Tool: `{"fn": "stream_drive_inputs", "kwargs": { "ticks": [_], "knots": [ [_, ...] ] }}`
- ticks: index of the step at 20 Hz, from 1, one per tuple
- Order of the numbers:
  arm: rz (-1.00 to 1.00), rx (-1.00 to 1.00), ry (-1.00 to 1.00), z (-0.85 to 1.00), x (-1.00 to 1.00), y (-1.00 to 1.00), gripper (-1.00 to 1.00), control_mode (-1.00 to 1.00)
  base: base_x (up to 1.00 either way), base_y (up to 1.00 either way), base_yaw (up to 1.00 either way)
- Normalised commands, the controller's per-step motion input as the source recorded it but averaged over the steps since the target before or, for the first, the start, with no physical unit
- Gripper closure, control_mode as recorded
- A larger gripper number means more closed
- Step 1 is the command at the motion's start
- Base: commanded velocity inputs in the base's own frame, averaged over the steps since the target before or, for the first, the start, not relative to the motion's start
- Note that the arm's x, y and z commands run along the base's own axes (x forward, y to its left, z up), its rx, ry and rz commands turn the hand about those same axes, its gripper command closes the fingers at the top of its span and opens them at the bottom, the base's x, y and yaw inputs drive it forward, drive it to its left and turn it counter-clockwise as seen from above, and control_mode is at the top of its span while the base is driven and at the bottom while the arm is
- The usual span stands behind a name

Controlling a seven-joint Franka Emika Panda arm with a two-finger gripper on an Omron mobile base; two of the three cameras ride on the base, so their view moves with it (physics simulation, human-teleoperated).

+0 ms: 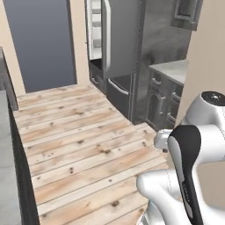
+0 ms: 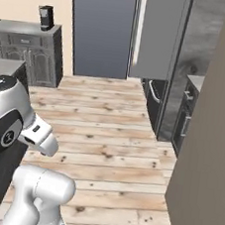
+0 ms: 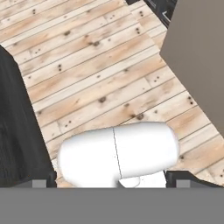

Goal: Gather the lemon and sweet potato from the fridge and place them on a tray on the dining counter. Then gather the fishs from the fridge and place them on the other tray.

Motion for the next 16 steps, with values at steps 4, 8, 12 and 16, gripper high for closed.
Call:
{"fn": "stream_drive_inputs", "kwargs": {
  "ticks": [4, 8, 12, 16],
  "knots": [
    [0.0, 0.0, 0.0, 0.0, 0.0, 0.0, -1.0, 1.0, 1.0, -0.18, 0.06],
    [0.0, 0.0, 0.0, 0.0, 0.0, 0.0, -1.0, 1.0, 1.0, -0.04, 0.04],
    [0.0, 0.0, 0.0, 0.0, 0.0, 0.0, -1.0, 1.0, 1.0, -0.02, 0.02],
    [0.0, 0.0, 0.0, 0.0, 0.0, 0.0, -1.0, 1.0, 1.0, 0.0, 0.0]
  ]
}}
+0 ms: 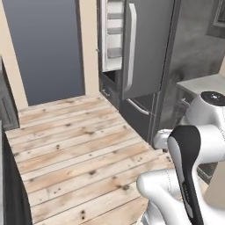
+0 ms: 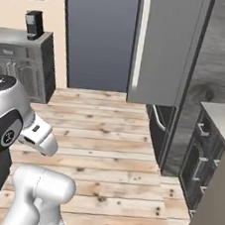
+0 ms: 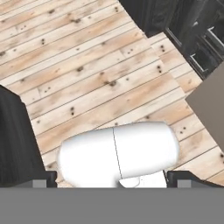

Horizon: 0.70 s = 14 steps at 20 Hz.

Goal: Gather the lemon and sweet potato from the fridge and place them on a tray on the dining counter. Then gather the fishs from the fridge and place them on the other tray.

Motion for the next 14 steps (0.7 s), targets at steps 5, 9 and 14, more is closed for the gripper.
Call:
{"fn": "stream_drive_inputs", "kwargs": {
  "ticks": [5, 9, 14],
  "knots": [
    [0.0, 0.0, 0.0, 0.0, 0.0, 0.0, -1.0, 1.0, 1.0, 0.0, 0.0],
    [0.0, 0.0, 0.0, 0.0, 0.0, 0.0, -1.0, 1.0, 1.0, 0.0, 0.0],
    [0.0, 0.0, 0.0, 0.0, 0.0, 0.0, -1.0, 1.0, 1.0, 0.0, -0.08]
  ]
}}
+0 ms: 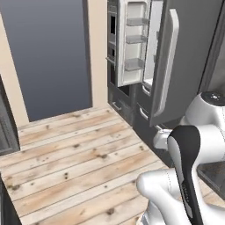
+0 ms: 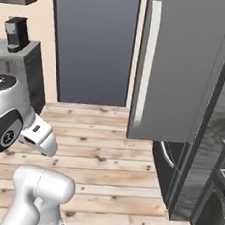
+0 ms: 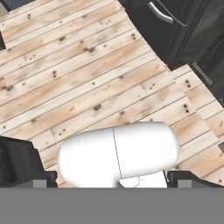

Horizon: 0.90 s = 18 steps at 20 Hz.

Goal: Gather the lemon and sweet potato from the fridge and place them on a tray on the dining counter. Then gather the fishs from the fridge and place them on the other tray.

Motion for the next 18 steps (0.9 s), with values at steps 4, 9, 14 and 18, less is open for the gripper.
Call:
{"fn": "stream_drive_inputs", "kwargs": {
  "ticks": [4, 9, 14, 18],
  "knots": [
    [0.0, 0.0, 0.0, 0.0, 0.0, 0.0, -1.0, 1.0, 1.0, 0.04, -0.15],
    [0.0, 0.0, 0.0, 0.0, 0.0, 0.0, -1.0, 1.0, 0.98, 0.12, -0.2],
    [0.0, 0.0, 0.0, 0.0, 0.0, 0.0, -1.0, 1.0, 0.87, 0.15, -0.27],
    [0.0, 0.0, 0.0, 0.0, 0.0, 0.0, -1.0, 1.0, 0.71, 0.09, -0.33]
  ]
}}
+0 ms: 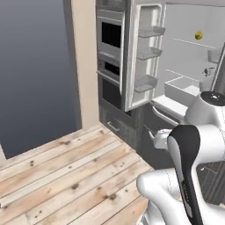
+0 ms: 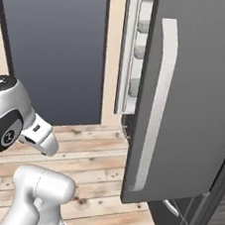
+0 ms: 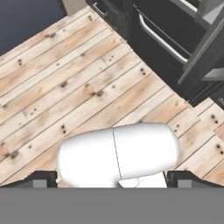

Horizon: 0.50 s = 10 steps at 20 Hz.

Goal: Gather the lemon and sweet potato from the fridge and place them on a tray on the dining counter. Then gather the fishs from the fridge and place them on the other tray.

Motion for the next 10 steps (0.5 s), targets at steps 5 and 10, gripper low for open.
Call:
{"fn": "stream_drive_inputs", "kwargs": {
  "ticks": [5, 10],
  "knots": [
    [0.0, 0.0, 0.0, 0.0, 0.0, 0.0, -1.0, 1.0, 0.36, 0.09, -0.4],
    [0.0, 0.0, 0.0, 0.0, 0.0, 0.0, -1.0, 1.0, 0.39, 0.26, -0.41]
  ]
}}
